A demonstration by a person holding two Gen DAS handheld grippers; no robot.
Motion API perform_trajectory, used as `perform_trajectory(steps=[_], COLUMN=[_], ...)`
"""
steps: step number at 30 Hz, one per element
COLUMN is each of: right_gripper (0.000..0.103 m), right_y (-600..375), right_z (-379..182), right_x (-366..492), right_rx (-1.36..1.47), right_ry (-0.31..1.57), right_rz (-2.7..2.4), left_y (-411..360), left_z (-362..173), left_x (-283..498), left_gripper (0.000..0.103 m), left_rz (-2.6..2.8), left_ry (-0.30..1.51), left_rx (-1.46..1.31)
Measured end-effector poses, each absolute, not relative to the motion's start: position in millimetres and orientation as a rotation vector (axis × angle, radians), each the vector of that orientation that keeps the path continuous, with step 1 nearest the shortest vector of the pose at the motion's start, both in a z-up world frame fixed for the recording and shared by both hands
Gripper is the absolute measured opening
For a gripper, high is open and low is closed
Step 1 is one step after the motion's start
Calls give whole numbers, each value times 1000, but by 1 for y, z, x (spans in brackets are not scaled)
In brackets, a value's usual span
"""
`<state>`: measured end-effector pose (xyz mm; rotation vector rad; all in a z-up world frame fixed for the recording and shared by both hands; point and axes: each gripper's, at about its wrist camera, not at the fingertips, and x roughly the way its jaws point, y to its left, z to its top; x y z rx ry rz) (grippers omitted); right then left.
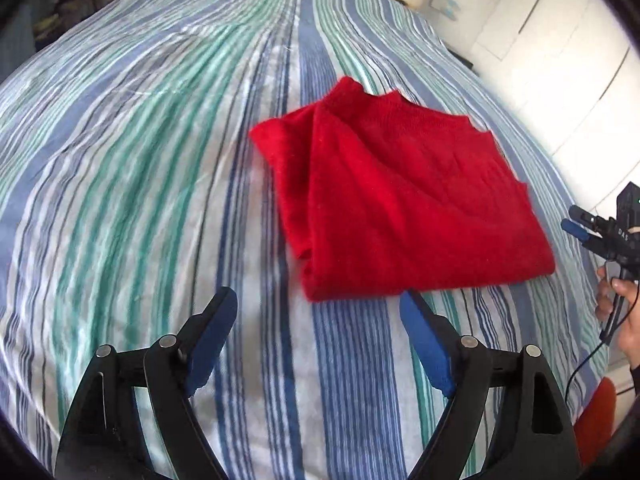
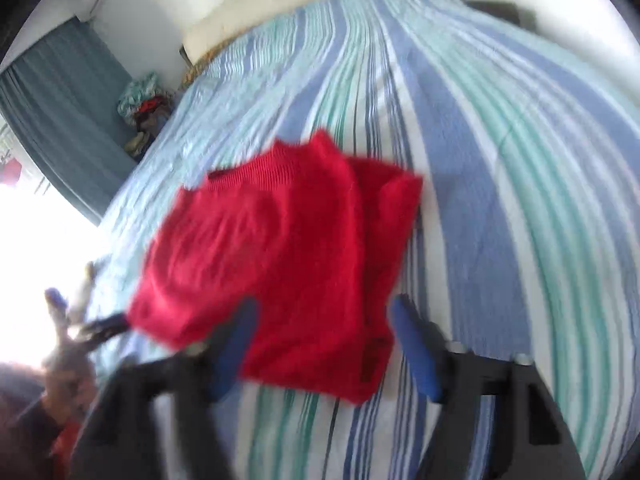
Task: Fold small clothes
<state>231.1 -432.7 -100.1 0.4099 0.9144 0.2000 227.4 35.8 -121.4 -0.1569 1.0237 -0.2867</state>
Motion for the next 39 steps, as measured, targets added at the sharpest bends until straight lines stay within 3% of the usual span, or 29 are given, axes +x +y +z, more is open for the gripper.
perform_trajectory(steps=[4, 8, 12, 14, 15, 21, 25, 28, 33, 35, 36, 38, 39], right_gripper=[78, 78, 75, 22, 10, 10, 10, 10, 10, 17, 24, 48, 52], right_y=[-463, -464, -453, -452, -450, -383, -279, -196, -108, -98, -96, -95, -98], right_z=[-114, -162, -183, -180, -176, -78, -28, -31, -82, -106, -115, -137, -140], right_x=[256, 283, 295, 301, 301, 306, 325, 338, 353, 357, 356, 361, 361], right_rx=[551, 706, 699, 714, 699, 483, 357, 298, 260, 338, 389, 568, 643], right_ry=[914, 997, 1000, 1015, 1037, 957, 956, 1000, 1059, 1074, 1089, 1155, 1155], right_rz=[176, 189, 147, 152, 160, 156, 261, 334, 328, 324, 347, 459, 499], left_y=[66, 92, 108, 108, 108, 108, 119, 125, 129, 127, 126, 124, 124], left_z=[-123, -144, -159, -159, -159, -159, -156, -155, -156, -156, -156, -156, -156], left_x=[192, 178, 164, 164, 165, 161, 155, 154, 152, 151, 151, 151, 152], left_gripper=[86, 86, 86, 86, 86, 87, 87, 86, 86, 86, 86, 86, 86], left_rz=[-214, -151, -128, -136, -135, -144, -167, -182, -194, -193, -193, -193, -192], left_ry=[1005, 1043, 1052, 1044, 1046, 1025, 1024, 1023, 1018, 1021, 1023, 1025, 1025], left_rx=[-232, -278, -317, -325, -322, -331, -387, -428, -444, -433, -426, -416, -415])
